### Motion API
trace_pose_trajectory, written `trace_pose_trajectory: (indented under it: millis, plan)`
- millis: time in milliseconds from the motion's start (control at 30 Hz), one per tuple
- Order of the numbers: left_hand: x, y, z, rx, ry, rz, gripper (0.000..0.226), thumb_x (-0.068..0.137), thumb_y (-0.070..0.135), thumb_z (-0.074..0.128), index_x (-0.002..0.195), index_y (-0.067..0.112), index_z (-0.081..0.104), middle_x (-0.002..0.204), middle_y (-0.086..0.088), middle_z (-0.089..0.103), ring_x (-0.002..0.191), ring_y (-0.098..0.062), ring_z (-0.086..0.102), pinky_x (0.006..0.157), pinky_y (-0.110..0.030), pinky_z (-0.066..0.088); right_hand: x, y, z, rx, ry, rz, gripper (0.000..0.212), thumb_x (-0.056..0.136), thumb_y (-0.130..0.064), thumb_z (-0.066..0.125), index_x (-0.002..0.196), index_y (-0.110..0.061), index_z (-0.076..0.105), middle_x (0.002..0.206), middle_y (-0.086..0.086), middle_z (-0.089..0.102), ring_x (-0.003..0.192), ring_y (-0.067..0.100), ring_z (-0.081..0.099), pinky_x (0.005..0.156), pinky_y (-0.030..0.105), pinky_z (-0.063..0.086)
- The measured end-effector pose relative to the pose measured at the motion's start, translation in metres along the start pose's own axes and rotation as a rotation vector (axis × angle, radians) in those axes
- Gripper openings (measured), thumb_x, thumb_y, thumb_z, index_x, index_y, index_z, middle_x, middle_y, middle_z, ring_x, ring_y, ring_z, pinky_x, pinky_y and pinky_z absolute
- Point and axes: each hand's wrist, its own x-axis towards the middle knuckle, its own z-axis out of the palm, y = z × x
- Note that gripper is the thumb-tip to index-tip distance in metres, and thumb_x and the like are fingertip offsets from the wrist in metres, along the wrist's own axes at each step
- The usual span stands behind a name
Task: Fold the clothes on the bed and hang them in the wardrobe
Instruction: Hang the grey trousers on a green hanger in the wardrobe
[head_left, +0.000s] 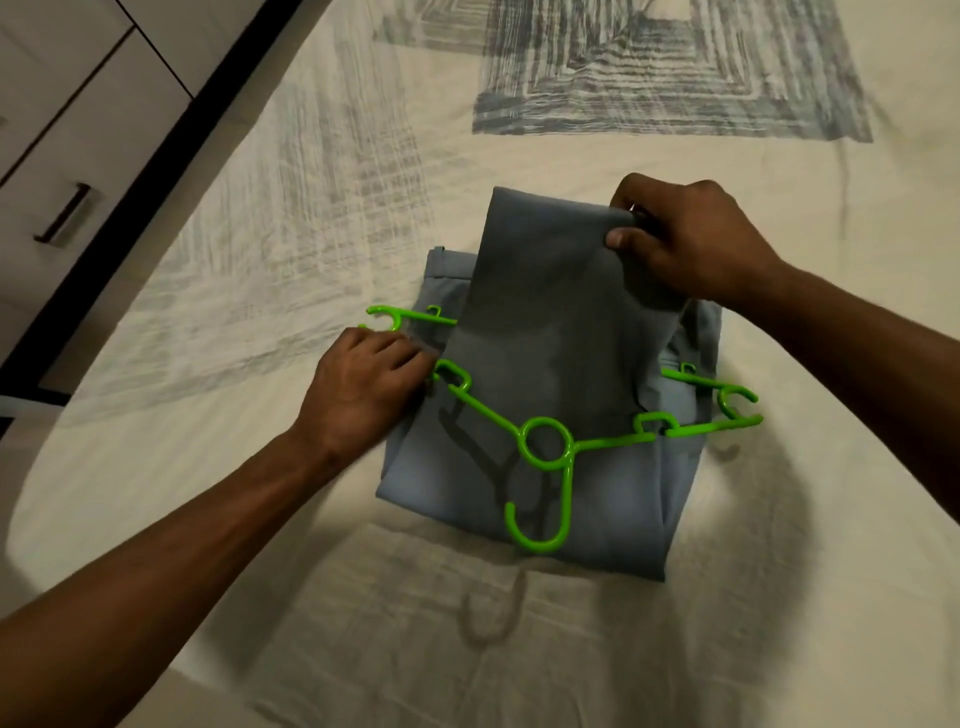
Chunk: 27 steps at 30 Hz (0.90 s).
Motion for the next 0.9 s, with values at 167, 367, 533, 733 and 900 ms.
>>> trace_pose_trajectory:
  millis: [167,367,533,733,900]
  plan:
    - [-0.043,0.016,-0.008,-0.024,-0.036,0.001,0.02,0.09,0.018,0.056,0.099,0.011,0.072,0.097,-0.01,0.071,0.093,-0.031,0.069,0.072,-0.038,0.046,0.016,-0.004,0.009,-0.049,-0.005,-0.009,0.021,0.095,-0.034,0.06,0.108,-0.017,0.059,0.093,0.014,0.066,0.091,0.039,0.059,0.073,0.04,0.042]
    - [-0.088,0.038,-0.013,-0.046,-0.021,0.019,0.022,0.093,0.014,0.052,0.1,0.009,0.073,0.104,-0.01,0.072,0.102,-0.028,0.067,0.08,-0.039,0.046,0.03,-0.015,0.024,-0.131,0.025,0.076,0.023,0.097,-0.034,0.056,0.113,-0.017,0.056,0.101,0.021,0.064,0.092,0.042,0.058,0.074,0.042,0.045]
    - [-0.122,0.049,-0.019,-0.037,-0.025,0.008,0.022,0.095,0.009,0.052,0.099,0.009,0.073,0.102,-0.012,0.071,0.097,-0.03,0.067,0.081,-0.041,0.047,0.031,-0.018,0.033,-0.229,0.072,0.184,0.025,0.1,-0.029,0.052,0.119,-0.012,0.055,0.108,0.023,0.063,0.097,0.044,0.057,0.081,0.043,0.041]
    - [-0.15,0.057,-0.017,-0.033,-0.093,-0.018,0.016,0.091,0.007,0.052,0.094,0.011,0.067,0.094,-0.011,0.068,0.088,-0.033,0.067,0.076,-0.043,0.045,0.03,-0.012,0.041,-0.415,0.146,0.21,0.028,0.095,-0.012,0.045,0.122,-0.008,0.051,0.117,0.021,0.062,0.108,0.043,0.053,0.098,0.049,0.033]
    - [-0.138,0.068,-0.017,-0.049,-0.082,-0.01,0.016,0.091,0.009,0.054,0.095,0.01,0.069,0.096,-0.011,0.067,0.09,-0.034,0.063,0.075,-0.042,0.043,-0.024,-0.036,0.064,-0.451,0.162,-0.015,0.045,0.091,-0.013,0.05,0.136,-0.009,0.049,0.137,0.02,0.051,0.12,0.042,0.049,0.094,0.05,0.038]
